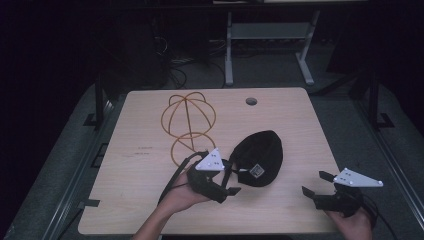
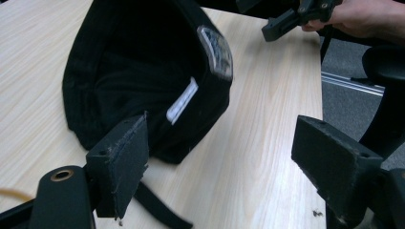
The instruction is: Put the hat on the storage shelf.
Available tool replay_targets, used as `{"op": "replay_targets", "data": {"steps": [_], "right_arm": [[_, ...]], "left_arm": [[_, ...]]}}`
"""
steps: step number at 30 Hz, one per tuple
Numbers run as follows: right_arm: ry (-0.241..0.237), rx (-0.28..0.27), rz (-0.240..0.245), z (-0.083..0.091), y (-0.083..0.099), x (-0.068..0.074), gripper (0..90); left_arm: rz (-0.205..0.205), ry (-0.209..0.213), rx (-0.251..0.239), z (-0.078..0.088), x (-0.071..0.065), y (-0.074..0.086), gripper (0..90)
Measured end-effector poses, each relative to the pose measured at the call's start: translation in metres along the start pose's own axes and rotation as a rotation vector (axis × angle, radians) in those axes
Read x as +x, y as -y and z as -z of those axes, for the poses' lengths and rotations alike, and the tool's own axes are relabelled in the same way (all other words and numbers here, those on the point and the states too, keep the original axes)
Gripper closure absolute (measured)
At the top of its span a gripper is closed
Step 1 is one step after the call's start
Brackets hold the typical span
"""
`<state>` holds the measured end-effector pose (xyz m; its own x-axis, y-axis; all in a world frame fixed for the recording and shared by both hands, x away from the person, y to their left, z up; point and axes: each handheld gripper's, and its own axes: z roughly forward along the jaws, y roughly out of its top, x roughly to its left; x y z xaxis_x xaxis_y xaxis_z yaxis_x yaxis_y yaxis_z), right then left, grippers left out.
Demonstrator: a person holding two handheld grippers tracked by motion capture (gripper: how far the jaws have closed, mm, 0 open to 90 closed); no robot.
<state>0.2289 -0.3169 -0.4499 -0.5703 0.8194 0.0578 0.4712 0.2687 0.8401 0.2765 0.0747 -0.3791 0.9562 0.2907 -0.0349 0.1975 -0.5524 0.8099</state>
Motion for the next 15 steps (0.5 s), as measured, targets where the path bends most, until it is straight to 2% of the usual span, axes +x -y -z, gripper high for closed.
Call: {"op": "replay_targets", "data": {"steps": [5,6,15], "right_arm": [[-0.007,0.001,0.005,-0.001,-0.001,0.002,14.2],[-0.012,-0.004,0.005,-0.002,-0.001,0.003,14.2],[-0.021,-0.004,0.007,-0.002,-0.002,0.004,14.2]], "left_arm": [[-0.014,0.011,0.018,-0.013,0.001,-0.01,20.7],[-0.01,0.016,0.028,-0.02,0.002,-0.015,20.7],[-0.007,0.028,0.076,-0.045,0.006,-0.023,24.1]]}}
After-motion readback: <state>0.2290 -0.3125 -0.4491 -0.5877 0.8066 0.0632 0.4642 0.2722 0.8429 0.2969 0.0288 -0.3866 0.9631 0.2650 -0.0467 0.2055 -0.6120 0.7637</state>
